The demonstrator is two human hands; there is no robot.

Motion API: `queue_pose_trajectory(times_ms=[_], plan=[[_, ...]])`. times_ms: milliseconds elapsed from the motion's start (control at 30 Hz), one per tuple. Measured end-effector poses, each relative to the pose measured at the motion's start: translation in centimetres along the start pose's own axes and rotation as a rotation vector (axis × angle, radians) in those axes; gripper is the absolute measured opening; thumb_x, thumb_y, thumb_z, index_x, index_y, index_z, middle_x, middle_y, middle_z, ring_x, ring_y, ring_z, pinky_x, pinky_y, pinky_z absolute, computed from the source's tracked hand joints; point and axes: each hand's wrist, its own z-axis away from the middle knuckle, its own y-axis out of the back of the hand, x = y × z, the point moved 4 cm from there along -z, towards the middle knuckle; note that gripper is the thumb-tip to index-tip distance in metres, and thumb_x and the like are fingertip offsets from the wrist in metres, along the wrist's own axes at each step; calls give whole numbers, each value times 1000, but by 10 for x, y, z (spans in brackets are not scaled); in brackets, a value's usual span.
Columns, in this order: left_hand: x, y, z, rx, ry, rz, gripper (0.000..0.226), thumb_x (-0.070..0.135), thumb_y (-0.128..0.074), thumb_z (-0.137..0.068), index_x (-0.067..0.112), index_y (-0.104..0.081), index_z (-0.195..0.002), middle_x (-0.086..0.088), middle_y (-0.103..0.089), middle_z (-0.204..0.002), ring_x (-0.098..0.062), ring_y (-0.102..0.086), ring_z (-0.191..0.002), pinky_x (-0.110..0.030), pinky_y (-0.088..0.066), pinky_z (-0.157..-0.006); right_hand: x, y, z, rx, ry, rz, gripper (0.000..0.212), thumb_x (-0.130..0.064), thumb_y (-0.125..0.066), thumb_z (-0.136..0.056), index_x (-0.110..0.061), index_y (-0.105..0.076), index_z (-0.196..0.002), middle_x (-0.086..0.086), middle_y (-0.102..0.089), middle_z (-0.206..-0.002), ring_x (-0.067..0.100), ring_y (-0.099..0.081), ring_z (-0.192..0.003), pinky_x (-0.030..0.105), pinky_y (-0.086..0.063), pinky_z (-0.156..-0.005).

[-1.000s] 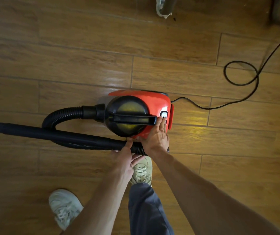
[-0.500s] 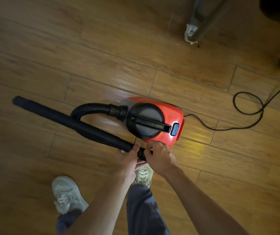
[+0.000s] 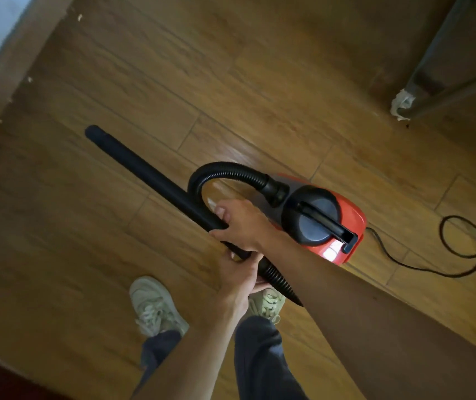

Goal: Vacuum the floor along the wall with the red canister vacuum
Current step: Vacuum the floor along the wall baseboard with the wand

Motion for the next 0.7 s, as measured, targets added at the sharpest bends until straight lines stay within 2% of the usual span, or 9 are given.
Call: queue_pose_trajectory(times_ms=[100, 133, 233, 267, 367, 467, 533, 633, 700], plan=[[1, 18, 1, -7, -41, 91, 21, 15, -70, -90, 28, -55, -96, 0, -67, -91, -17, -71, -73, -30, -59, -52, -16, -10, -4, 38, 27, -28, 28, -34, -76, -85, -25, -52, -96, 0, -62, -94, 21, -58, -88, 34, -44, -69], [2, 25, 1, 15, -76, 105, 22, 13, -71, -89, 28, -55, -91, 2, -66, -88, -13, -70, -73, -30, -60, -56, -22, -13, -5, 53, 35, -48, 29, -32, -76, -85, -22, -53, -99, 2, -63, -92, 22, -59, -86, 35, -45, -69], [5, 46, -1, 77, -176, 128, 25, 7, -77, -82, 18, -56, -90, -8, -69, -90, -17, -68, -81, -48, -57, -86, -40, -20, -12, 103, 18, -113, 35, -28, -75, -86, -17, -55, -113, 5, -66, -92, 21, -62, -85, 28, -44, -65], [7, 53, -1, 77, -214, 157, 27, 4, -78, -80, 14, -56, -93, -12, -69, -92, -19, -68, -81, -51, -56, -89, -46, -21, -16, 131, 12, -112, 37, -29, -75, -86, -19, -55, -115, 2, -65, -91, 20, -63, -85, 29, -45, -66], [16, 75, -1, 73, -321, 228, 34, -4, -76, -80, 12, -53, -99, -15, -67, -93, -15, -68, -77, -37, -58, -81, -61, -30, -28, 205, -9, -121, 39, -32, -77, -83, -25, -54, -113, -7, -60, -82, 15, -60, -76, 33, -48, -66], [22, 100, -3, 109, -404, 312, 40, -7, -74, -80, 20, -55, -102, -17, -67, -94, -19, -68, -76, -37, -59, -75, -78, -43, -40, 245, -31, -155, 38, -31, -78, -81, -24, -54, -109, -5, -58, -79, 13, -58, -71, 34, -49, -65], [24, 116, -3, 131, -421, 339, 43, -5, -75, -80, 25, -56, -105, -17, -69, -92, -20, -70, -75, -37, -59, -71, -93, -53, -47, 231, -34, -164, 37, -31, -78, -81, -23, -53, -108, 1, -61, -83, 15, -59, -73, 33, -49, -65], [26, 144, -3, 179, -408, 354, 43, 6, -78, -80, 27, -56, -110, -14, -70, -90, -18, -71, -74, -26, -56, -64, -117, -74, -60, 185, -21, -177, 38, -28, -78, -83, -22, -54, -111, -1, -57, -79, 10, -55, -67, 26, -45, -60], [31, 164, -2, 200, -390, 398, 45, 8, -79, -80, 26, -55, -114, -10, -72, -91, -16, -73, -75, -22, -55, -62, -135, -88, -70, 161, -3, -155, 40, -29, -78, -83, -24, -52, -113, -2, -56, -78, 13, -56, -67, 32, -48, -61]])
